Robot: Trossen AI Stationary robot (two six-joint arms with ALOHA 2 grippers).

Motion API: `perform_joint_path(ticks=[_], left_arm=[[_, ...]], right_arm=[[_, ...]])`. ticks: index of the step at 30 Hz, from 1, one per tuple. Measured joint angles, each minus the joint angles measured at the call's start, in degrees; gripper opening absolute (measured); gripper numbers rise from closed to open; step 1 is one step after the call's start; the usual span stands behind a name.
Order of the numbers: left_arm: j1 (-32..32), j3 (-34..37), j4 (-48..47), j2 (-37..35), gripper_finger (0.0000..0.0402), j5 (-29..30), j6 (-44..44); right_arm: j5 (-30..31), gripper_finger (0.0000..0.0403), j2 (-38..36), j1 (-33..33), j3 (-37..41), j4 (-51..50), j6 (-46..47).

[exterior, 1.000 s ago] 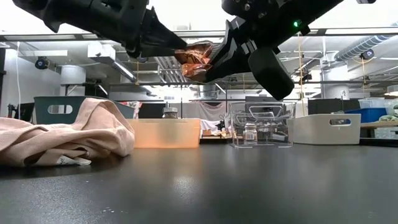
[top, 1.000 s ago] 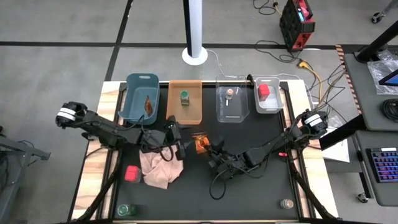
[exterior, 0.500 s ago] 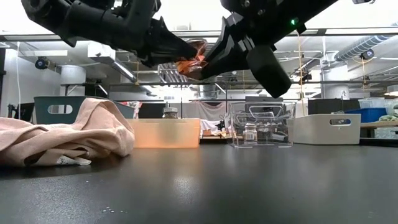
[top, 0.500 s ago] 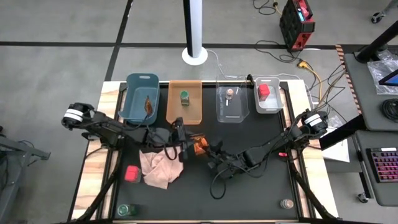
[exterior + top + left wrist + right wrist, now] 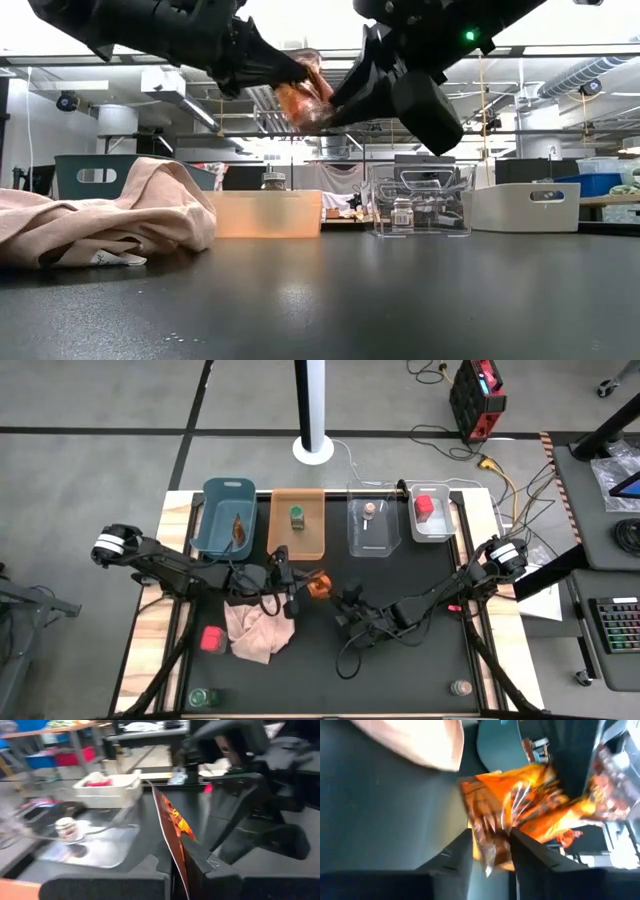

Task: Sort spices by type
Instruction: Put the orange seasoning pack into the blue bin

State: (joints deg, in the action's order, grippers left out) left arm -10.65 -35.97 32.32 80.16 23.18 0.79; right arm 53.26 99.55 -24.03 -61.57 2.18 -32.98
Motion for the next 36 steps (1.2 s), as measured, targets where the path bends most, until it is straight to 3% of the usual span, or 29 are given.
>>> perform_joint_path(ticks=[6, 14, 20, 26, 36], left_arm=[[-2.13, 0.00, -7.00, -3.44, 0.0000, 9.18, -0.41], [-5.26, 0.07, -10.73, -5.42, 0.0000, 9.40, -1.33], [-7.84, 0.09, -10.71, -5.46, 0.0000, 9.33, -1.52], [-8.95, 0.09, -10.69, -5.53, 0.0000, 9.38, -2.24], [-8.93, 0.09, -12.25, -5.53, 0.0000, 9.94, -4.98]], right_arm=[[0.64, 0.0169, -0.10, -0.13, 0.05, -4.36, 4.70], [-0.89, 0.0194, -0.75, 1.23, 0.05, -6.28, 14.23], [-16.06, 0.0195, -2.23, 4.50, 0.05, -6.21, 18.60], [-20.50, 0.0196, -2.70, 7.27, 0.05, -5.53, 19.64], [-39.31, 0.0199, -2.71, 13.20, 0.07, 1.43, 21.06]])
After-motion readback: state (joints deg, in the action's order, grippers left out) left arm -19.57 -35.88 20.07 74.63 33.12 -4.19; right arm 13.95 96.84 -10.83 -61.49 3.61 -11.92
